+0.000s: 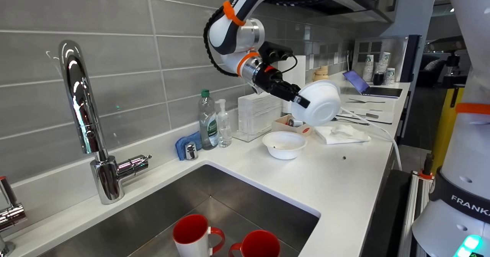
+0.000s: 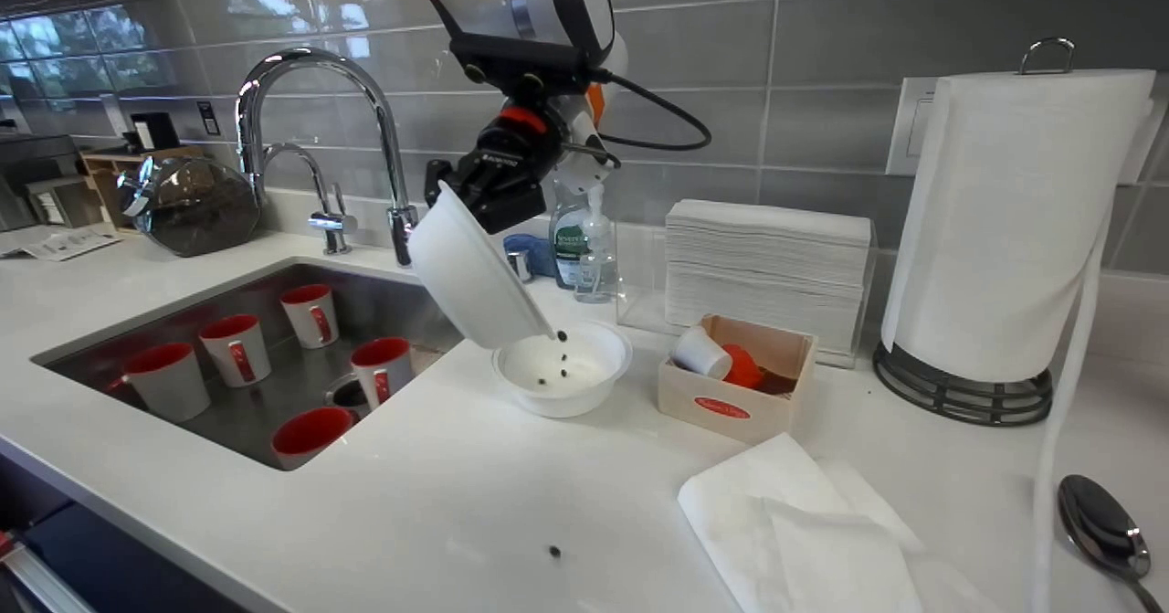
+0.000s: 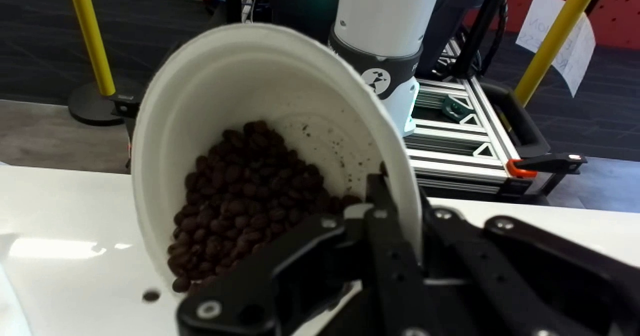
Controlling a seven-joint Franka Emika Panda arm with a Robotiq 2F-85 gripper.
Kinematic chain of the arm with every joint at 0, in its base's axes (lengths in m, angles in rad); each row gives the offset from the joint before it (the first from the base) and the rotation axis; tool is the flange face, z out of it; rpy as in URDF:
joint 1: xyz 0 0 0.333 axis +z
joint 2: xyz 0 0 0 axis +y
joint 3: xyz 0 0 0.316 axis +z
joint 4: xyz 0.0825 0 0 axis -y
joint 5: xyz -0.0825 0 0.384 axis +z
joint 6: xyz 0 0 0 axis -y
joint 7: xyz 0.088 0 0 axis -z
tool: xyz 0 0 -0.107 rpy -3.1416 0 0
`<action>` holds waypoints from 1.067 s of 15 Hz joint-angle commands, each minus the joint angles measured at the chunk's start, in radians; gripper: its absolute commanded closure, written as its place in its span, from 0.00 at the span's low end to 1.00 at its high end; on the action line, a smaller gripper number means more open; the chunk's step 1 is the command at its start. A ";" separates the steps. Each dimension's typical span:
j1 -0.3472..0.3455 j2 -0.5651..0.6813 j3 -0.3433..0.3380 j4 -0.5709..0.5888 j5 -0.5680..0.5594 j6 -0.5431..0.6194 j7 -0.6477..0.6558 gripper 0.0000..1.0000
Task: Move the objects from the bowl on the right and put them into the bowl on the left
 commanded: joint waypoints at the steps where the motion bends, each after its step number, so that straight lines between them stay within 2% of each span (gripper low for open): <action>1: -0.016 0.069 0.012 0.096 0.031 -0.074 0.002 1.00; 11: 0.001 0.170 0.055 0.221 0.040 -0.082 -0.001 1.00; 16: -0.004 0.210 0.062 0.247 0.027 -0.090 -0.017 1.00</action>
